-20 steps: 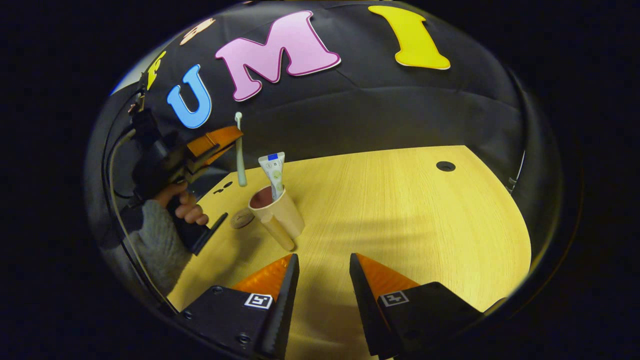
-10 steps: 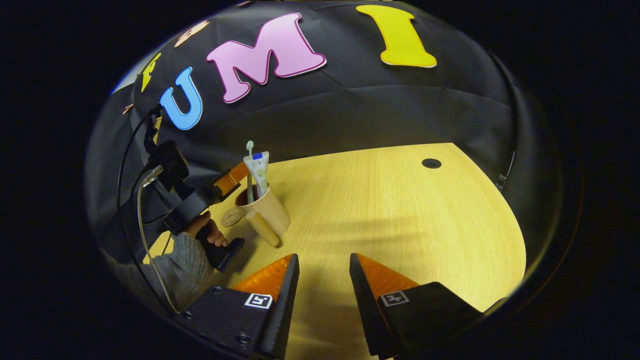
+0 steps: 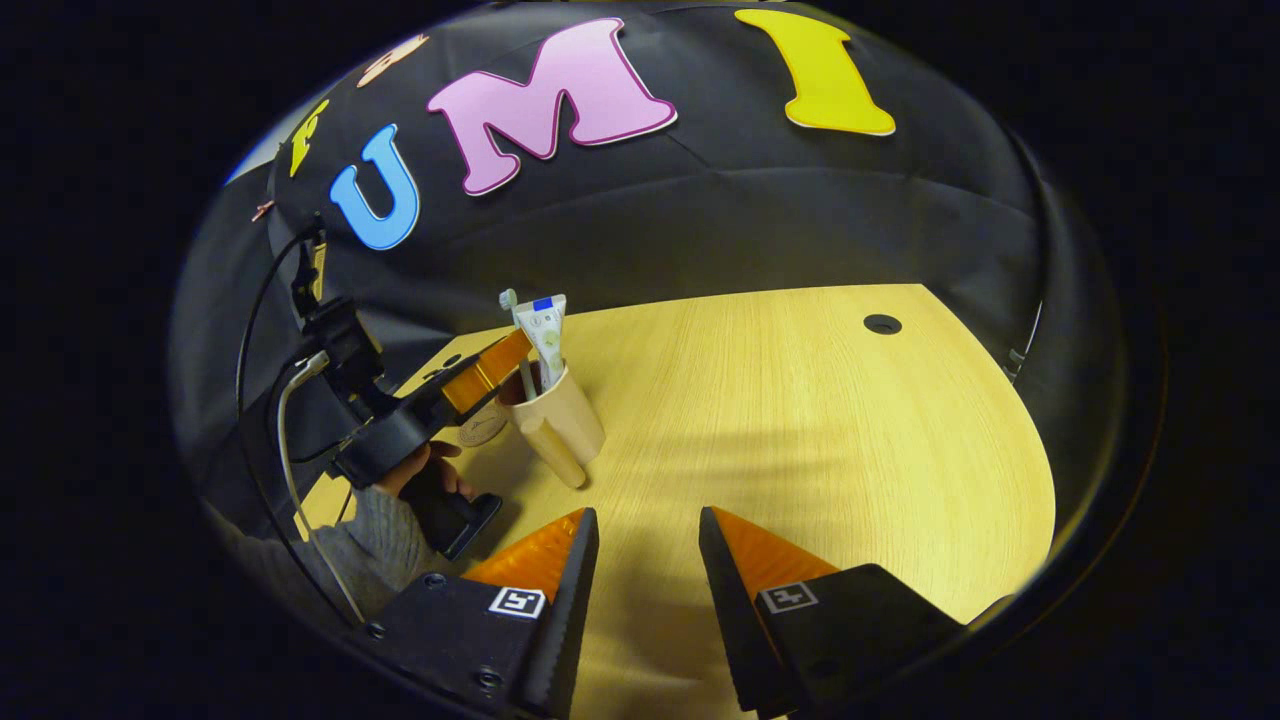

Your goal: Put the toothbrush and toothpaste on the desktop into the cup, then pick up the cup and place it on the coaster on the desktop.

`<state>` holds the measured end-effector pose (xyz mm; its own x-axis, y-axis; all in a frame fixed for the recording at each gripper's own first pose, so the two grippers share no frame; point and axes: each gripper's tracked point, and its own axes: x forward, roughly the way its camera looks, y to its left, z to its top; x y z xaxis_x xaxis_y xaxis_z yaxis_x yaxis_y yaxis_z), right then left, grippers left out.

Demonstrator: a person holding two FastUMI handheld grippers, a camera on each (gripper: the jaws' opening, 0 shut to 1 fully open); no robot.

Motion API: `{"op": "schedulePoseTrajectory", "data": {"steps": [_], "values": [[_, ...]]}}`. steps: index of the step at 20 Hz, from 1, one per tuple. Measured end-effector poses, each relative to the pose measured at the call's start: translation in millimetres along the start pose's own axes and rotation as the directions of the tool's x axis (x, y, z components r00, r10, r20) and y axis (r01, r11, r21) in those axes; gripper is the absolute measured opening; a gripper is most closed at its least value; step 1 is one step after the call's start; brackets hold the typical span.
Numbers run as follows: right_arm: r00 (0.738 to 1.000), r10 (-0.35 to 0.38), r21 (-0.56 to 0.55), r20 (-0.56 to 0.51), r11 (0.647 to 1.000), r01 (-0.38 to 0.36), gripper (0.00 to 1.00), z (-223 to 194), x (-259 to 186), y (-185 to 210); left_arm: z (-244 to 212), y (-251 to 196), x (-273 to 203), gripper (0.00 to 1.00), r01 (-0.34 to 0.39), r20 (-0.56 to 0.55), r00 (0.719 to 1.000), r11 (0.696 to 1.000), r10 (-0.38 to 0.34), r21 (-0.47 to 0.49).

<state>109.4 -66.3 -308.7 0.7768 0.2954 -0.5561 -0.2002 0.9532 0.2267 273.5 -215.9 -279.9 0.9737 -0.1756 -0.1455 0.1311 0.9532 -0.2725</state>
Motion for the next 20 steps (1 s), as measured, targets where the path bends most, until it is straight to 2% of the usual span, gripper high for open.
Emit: {"op": "schedulePoseTrajectory", "data": {"steps": [4,5,6,9,11,17,20], "values": [[0.998,0.031,-0.017,-0.063,0.999,-0.033,0.62,6.1,6.1,18.7,10.1,6.4,-39.2,0.4,0.037,-0.044,0.998,0.999,-0.037,0.011],[0.996,0.035,-0.032,-0.086,0.999,-0.038,0.53,8.7,8.7,23.2,12.1,10.7,-50.9,0.46,0.04,-0.058,0.998,0.999,-0.039,0.017],[0.993,0.03,-0.045,-0.113,0.998,-0.035,0.62,10.5,10.8,25.3,14.3,17.4,-65.0,0.54,0.035,-0.072,0.997,0.999,-0.033,0.027],[0.981,0.034,-0.061,-0.193,0.997,-0.047,0.63,16.6,25.6,40.2,24.4,43.2,-114.9,0.74,0.0,-0.11,0.994,0.999,0.005,0.049],[0.972,0.032,-0.104,-0.234,0.993,-0.058,0.67,18.5,39.3,50.2,24.7,58.9,-148.6,0.8,-0.016,-0.142,0.99,0.999,0.022,0.044],[0.943,-0.002,-0.194,-0.332,0.979,-0.067,0.71,13.7,83.8,73.9,12.3,99.2,-237.4,0.84,-0.072,-0.234,0.967,0.991,0.097,0.112],[0.915,-0.023,-0.208,-0.403,0.976,-0.067,0.71,0.0,107.1,73.3,4.4,107.4,-267.4,0.84,-0.087,-0.263,0.958,0.99,0.114,0.112]]}}
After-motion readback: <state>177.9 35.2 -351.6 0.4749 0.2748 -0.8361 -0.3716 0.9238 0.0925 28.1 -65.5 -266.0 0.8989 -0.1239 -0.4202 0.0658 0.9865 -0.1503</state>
